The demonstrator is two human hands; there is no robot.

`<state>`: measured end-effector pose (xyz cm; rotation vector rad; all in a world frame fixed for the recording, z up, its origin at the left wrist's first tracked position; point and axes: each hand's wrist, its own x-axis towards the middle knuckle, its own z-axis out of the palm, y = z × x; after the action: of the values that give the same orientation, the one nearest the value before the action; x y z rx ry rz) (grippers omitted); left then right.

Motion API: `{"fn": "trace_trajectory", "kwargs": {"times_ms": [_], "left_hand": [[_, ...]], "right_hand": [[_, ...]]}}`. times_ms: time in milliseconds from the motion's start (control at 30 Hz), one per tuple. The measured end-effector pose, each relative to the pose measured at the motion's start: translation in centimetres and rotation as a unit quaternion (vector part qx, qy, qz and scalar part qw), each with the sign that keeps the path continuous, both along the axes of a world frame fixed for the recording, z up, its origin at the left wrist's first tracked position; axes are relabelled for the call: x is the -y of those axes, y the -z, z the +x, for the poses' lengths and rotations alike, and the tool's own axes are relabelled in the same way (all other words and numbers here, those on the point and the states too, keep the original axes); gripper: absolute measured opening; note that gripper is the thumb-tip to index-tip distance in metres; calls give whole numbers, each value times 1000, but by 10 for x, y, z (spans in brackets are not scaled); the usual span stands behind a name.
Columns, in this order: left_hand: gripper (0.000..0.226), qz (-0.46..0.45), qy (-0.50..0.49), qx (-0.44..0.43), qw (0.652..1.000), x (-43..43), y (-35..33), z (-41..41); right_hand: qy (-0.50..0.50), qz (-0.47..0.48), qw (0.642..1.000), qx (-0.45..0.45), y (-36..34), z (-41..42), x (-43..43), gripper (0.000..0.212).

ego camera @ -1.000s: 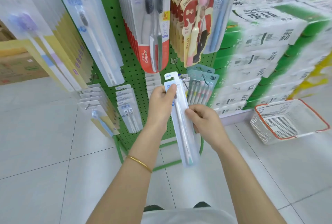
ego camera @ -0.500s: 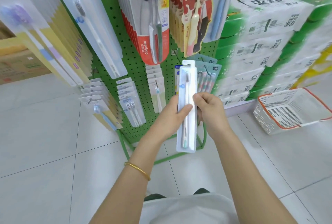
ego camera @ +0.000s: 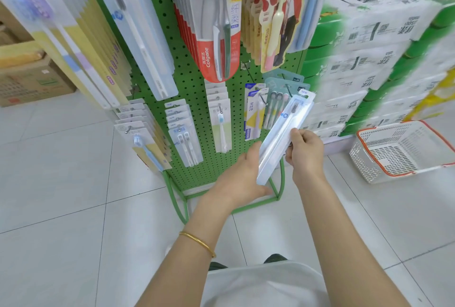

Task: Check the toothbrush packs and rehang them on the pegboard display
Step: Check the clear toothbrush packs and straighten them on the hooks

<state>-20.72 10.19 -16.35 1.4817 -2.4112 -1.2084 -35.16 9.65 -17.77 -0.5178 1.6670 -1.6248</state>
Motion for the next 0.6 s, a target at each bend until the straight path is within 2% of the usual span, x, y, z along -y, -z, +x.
{"fn": "trace_trajectory", "kwargs": {"times_ms": [100,167,267,367,467,533,600], "left_hand": [[88,-55,14,47,997,-4,-1,1],[78,-38,16,37,998,-3,-2,3],[57,112,-26,-84,990,0,-8,7],[48,250,-81,-204,943,3,-12,15],[47,299,-96,-243,918,7,-10,23],[46,313,-85,-244,914,8,-7,27],[42,313,-70,-233,918,8,-3,29]], "right_hand": [[-11,10,1000,6,0,5,-2,35],[-24,8,999,24,-2,9,-2,31],[-34,15,997,71,0,13,-1,31],[-57,39,993,92,8,14,1,21],[-78,18,991,105,12,16,2,11],[-96,9,991,97,11,18,3,5],[-115,10,989,88,9,20,4,9]]}}
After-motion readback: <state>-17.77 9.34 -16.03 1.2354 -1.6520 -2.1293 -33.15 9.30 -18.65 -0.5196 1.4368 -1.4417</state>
